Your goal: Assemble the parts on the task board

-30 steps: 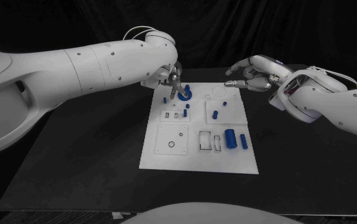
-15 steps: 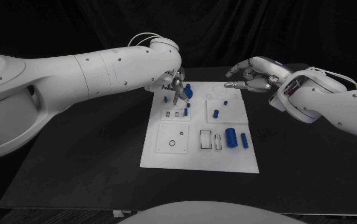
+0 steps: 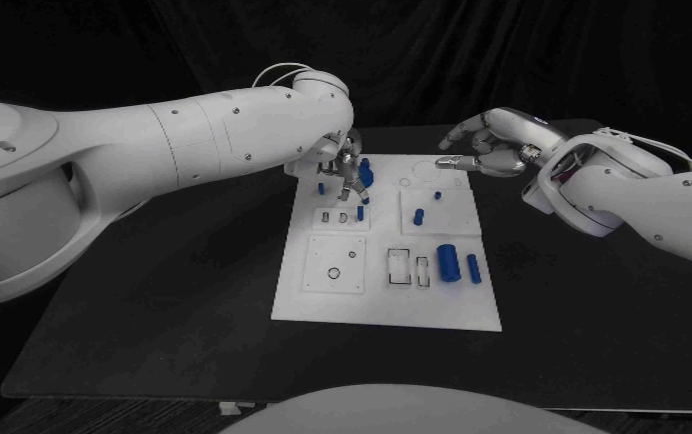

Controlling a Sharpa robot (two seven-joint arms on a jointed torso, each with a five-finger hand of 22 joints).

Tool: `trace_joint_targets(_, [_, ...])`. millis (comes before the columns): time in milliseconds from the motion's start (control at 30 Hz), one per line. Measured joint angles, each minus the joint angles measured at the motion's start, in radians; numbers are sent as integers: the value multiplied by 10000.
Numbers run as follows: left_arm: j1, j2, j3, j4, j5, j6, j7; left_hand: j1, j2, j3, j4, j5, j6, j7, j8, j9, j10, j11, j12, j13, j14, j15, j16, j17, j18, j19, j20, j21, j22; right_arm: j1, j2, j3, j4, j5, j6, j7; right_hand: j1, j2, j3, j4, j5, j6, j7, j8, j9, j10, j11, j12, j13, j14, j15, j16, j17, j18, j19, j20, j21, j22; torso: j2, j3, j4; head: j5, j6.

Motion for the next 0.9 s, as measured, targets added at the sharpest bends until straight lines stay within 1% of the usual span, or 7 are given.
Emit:
trace_joint_targets(133, [-46, 32, 2, -42, 144, 33, 6, 0, 0, 28, 64, -19, 0, 0, -40, 24, 0, 0, 0, 0, 0, 0, 0, 0, 0, 0, 0, 0, 0, -11, 6, 0, -18, 1, 22, 0, 0, 0, 1, 0, 125, 36, -35, 1, 1, 0, 0, 0, 0, 0, 0, 0, 0, 0, 0, 0, 0, 0, -1, -1, 0, 15, -13])
trace_joint_targets(267, [-96, 74, 1, -69, 234, 56, 6, -39, -39, 65, 100, 46, 0, 0, -40, 70, 0, 0, 0, 0, 0, 1, 0, -1, 1, 0, 0, 0, 0, -21, 16, 0, -36, 1, 40, 0, 0, 0, -23, -23, 125, 36, -35, 1, 1, 0, 0, 0, -1, 0, 0, 0, 0, 0, 0, 0, 0, -1, -2, -2, 0, 0, -23])
trace_joint_targets(467, [-163, 126, -2, -104, 312, 107, -1, -43, -42, 68, 101, 40, 0, 0, -40, 99, 0, 1, 0, 0, 0, 1, 0, -1, 0, 0, 1, 0, 0, -29, 17, 0, -52, 2, 77, 0, 0, 0, -52, 5, 131, 36, -35, 41, 1, 0, 0, 0, -1, 0, 0, 0, -1, 0, 0, 0, 0, -1, -3, 0, 0, -27, -12])
trace_joint_targets(500, [-172, 133, -2, -122, 322, 124, -7, -81, -80, 93, 126, 2, 0, 0, -40, 107, 0, 1, 0, 0, 0, 1, 0, -1, 0, 0, 1, 0, 0, -31, 15, 0, -53, 2, 86, 1, -1, -1, -52, 5, 163, 37, -35, 42, 1, 0, 0, 0, -1, 0, 0, 0, -1, 0, 0, 0, 0, -2, -4, 1, 0, -31, -12])
trace_joint_targets(800, [-200, 153, -1, -222, 367, 230, -23, -94, -92, 151, 123, -19, 0, 0, -40, 124, 0, 1, 0, 0, 0, 1, 0, -1, 1, 0, 1, -40, 0, -47, 17, 0, -85, 3, 193, 12, -1, -1, -73, 27, 163, 37, -35, 41, 1, 0, 0, 0, -2, 0, 0, 0, -2, 0, 0, 0, 0, -2, -10, 2, -1, -17, -55])
trace_joint_targets(867, [-204, 166, -1, -234, 373, 243, -24, -94, -92, 178, 97, -19, 0, 0, -40, 133, 0, 1, 0, 0, 0, 1, 0, -1, 1, 0, 1, -40, -1, -53, 25, 0, -90, 3, 222, 14, -1, -1, -80, 34, 163, 84, -14, 41, 2, 0, 0, 0, -2, 0, 0, 0, -2, 0, 0, 0, 0, -3, -10, 1, -1, -16, -61])
trace_joint_targets(900, [-205, 174, -1, -240, 375, 249, -25, -94, -92, 178, 97, -19, 1, 0, -40, 141, 0, 1, 0, 1, 0, 1, 0, -1, 1, 0, 1, -40, 0, -56, 29, 0, -91, 3, 236, 14, -1, -1, -79, 34, 162, 106, -36, 41, 2, 0, 0, 0, -2, 0, 0, 0, -2, 0, 0, 0, 0, -2, -9, 1, -1, -16, -62])
